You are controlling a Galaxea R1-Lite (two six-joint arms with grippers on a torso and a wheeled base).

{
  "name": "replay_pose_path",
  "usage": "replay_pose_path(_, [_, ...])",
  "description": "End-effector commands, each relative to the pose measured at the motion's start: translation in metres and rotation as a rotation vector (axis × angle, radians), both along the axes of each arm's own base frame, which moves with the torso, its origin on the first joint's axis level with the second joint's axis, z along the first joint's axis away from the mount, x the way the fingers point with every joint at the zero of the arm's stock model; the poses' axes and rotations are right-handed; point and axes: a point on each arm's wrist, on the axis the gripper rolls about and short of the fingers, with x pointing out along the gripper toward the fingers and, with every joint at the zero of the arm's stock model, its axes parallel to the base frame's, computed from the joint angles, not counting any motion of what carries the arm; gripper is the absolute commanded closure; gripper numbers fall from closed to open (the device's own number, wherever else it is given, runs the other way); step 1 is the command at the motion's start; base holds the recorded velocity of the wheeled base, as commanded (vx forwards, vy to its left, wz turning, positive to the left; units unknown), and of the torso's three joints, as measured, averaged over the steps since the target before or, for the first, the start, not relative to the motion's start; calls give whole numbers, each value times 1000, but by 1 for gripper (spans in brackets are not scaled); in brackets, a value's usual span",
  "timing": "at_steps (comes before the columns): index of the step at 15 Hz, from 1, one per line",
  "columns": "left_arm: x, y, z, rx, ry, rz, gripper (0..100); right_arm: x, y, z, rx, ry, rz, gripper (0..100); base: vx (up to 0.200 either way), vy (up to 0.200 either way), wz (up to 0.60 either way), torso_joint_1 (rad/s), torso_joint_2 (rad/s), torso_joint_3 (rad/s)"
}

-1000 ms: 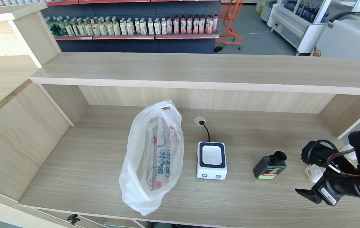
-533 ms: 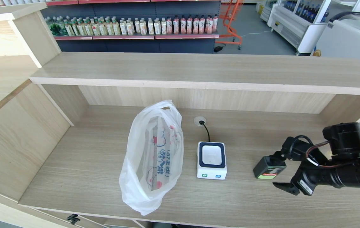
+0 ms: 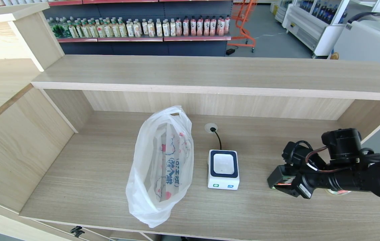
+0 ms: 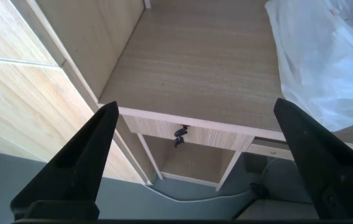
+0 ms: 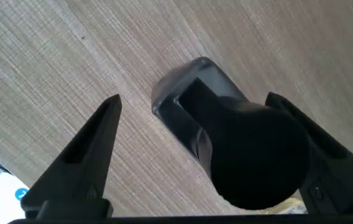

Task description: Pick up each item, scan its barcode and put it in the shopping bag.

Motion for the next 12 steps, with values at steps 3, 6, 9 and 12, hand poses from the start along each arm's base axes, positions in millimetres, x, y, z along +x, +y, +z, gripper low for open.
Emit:
replay_pose_path(3, [0, 0, 0, 0, 0, 1, 0, 8, 2, 0, 14, -7, 18, 100, 0, 0, 0, 0, 0, 0])
replay_pose_path(6, [0, 0, 0, 0, 1, 1, 0, -1, -6, 10, 19, -32, -8, 100, 0, 0, 0, 0, 0, 0])
replay_pose_path(9, [0, 0, 0, 0, 0, 1, 0, -27, -19, 41, 86, -118, -90, 100, 0, 0, 0, 0, 0, 0])
replay_pose_path(12, [0, 0, 0, 0, 1, 1, 0, -79, -23, 94, 188, -398, -115, 100, 0, 0, 0, 0, 0, 0])
